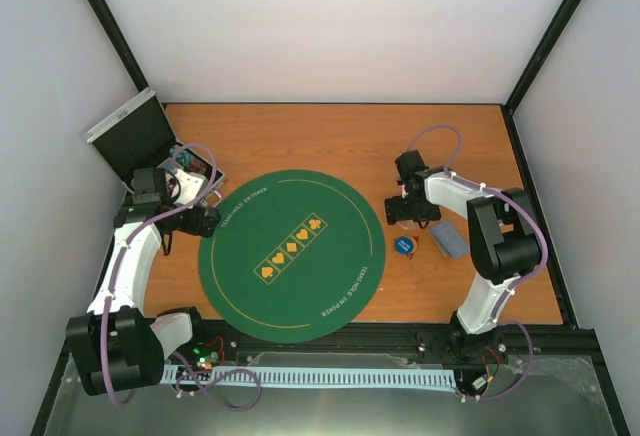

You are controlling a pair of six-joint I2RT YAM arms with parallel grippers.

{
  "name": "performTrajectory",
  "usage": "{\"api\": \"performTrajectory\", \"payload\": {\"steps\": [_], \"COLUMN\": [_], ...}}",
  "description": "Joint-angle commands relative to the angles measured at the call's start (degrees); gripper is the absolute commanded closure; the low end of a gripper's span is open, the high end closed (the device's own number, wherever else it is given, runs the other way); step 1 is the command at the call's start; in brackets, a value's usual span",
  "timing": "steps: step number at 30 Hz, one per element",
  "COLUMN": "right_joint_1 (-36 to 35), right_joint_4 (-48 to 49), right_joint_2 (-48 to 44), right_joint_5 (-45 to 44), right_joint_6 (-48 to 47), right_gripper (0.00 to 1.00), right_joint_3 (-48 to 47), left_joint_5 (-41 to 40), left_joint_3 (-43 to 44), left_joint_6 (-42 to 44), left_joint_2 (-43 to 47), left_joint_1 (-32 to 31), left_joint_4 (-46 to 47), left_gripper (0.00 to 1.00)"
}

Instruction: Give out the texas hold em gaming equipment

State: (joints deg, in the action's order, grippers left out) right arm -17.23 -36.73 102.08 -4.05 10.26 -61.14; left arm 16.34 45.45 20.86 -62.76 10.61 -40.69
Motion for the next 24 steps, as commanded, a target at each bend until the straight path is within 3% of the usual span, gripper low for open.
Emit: {"api": "performTrajectory", "payload": {"steps": [1,9,19,24], "right_joint_1": [-0.3,-0.3,-0.7,-8.5], "right_joint_4": [-1.1,0.1,-1.2,-1.4], "right_joint_2": [-1.8,-2.4,-5.3,-2.6], "right_joint_5": [0.1,-1.0,1.2,1.7], "right_joint_6": [-0.3,-0.1,0.2,1.3], "right_gripper": [0.08,0.36,0.52,0.55], "right_joint_3": [0.8,0.7,-2.8,-10.4], "left_joint_5": [-0.9,-3.7,-3.1,-1.9], "left_joint_3": [1.9,3.2,4.0,3.9], "left_joint_6": [-1.4,-1.0,-0.8,-2.1], "left_joint_2": [0.0,-0.3,1.1,0.8], "left_joint_1": [0.3,0.3,0.3,0.3], "left_joint_4": [-2.0,-2.9,-3.3,-2.6], "left_gripper": [0.0,0.0,0.0,0.0]}}
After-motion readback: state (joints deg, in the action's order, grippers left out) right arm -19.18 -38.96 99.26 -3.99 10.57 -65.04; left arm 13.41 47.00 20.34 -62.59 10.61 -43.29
